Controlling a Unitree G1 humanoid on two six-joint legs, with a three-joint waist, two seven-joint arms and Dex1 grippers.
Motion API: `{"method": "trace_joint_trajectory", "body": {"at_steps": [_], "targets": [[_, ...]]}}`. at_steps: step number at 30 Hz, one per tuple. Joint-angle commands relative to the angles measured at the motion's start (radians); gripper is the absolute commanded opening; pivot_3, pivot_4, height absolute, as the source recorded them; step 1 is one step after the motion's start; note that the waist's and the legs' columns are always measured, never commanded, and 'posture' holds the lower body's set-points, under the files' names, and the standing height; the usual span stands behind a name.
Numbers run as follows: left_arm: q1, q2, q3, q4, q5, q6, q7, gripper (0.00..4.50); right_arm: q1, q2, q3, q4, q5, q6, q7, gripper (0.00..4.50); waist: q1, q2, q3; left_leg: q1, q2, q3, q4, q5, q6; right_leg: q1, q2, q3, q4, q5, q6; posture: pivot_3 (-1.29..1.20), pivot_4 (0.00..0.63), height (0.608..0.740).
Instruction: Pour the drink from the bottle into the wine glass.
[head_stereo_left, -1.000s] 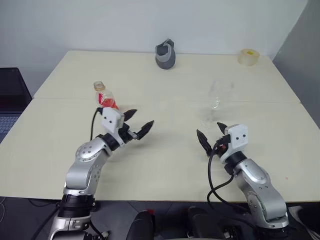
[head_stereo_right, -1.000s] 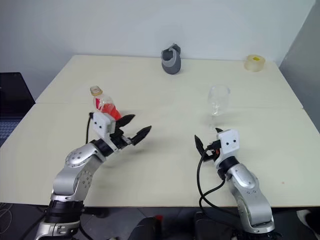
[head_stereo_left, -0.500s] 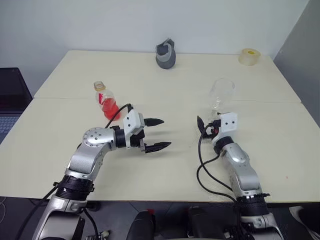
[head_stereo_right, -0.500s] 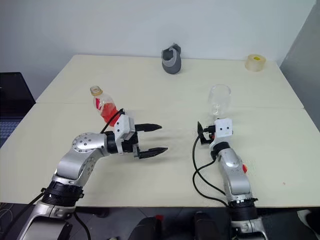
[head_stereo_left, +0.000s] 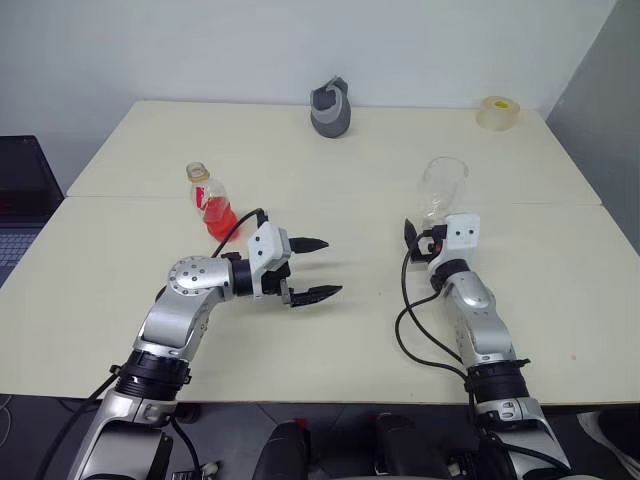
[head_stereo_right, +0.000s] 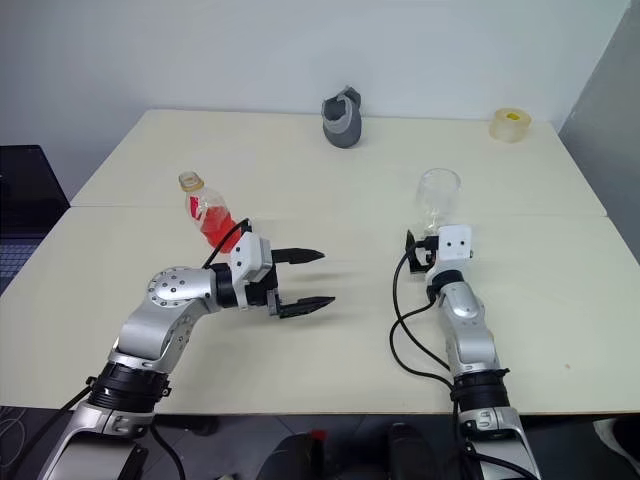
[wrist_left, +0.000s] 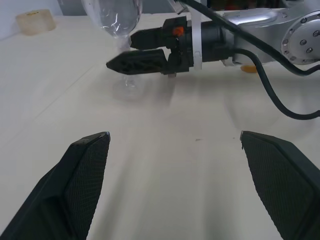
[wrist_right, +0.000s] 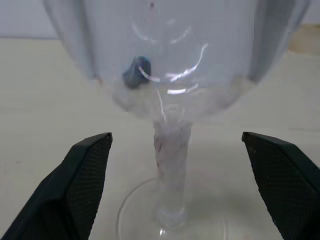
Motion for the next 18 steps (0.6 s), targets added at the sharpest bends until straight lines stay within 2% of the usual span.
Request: {"method": "trace_joint_trajectory", "body": {"at_steps": [1,5,10,15,18], "targets": [[-0.011,0.010,0.023,-0.012,0.007,-0.027,-0.001,4.50,-0.025,-0.003,-0.020,0.011,0.006,-0.033,0.002,3.36,0.000,0.000,0.000,0.000,0.000,0.000,0.000,0.000,0.000,0.000,0.000,0.000,0.000,0.000,0.000,0.00,0.150,0.740],[-0.003,0.022,0.035,-0.022,0.004,-0.021,0.003,4.50,-0.023,-0.013,-0.014,0.009,0.004,-0.025,0.011,1.83,0.000,0.000,0.000,0.000,0.000,0.000,0.000,0.000,0.000,0.000,0.000,0.000,0.000,0.000,0.000,0.00,0.150,0.740],[0.037,0.051,0.077,-0.071,-0.017,0.015,0.026,4.50,-0.018,-0.019,0.010,-0.027,0.010,-0.005,0.053,0.13,-0.001,0.000,0.000,0.000,0.000,-0.001,0.000,0.000,0.000,0.000,0.000,0.000,0.000,0.000,0.000,0.00,0.150,0.740],[0.156,0.127,0.171,-0.198,-0.085,0.113,0.039,4.50,-0.027,0.008,0.092,-0.050,0.025,-0.012,0.174,0.13,-0.010,0.002,0.001,0.000,0.001,-0.003,-0.001,0.000,0.000,-0.001,0.000,0.001,0.000,0.000,0.000,0.00,0.150,0.740],[0.225,0.162,0.215,-0.260,-0.109,0.151,0.050,4.50,-0.052,0.058,0.151,0.017,0.028,-0.052,0.257,0.13,-0.015,0.003,0.002,0.000,0.001,-0.003,-0.001,0.000,0.000,-0.001,0.000,0.000,0.000,0.000,0.000,0.00,0.150,0.740]]}}
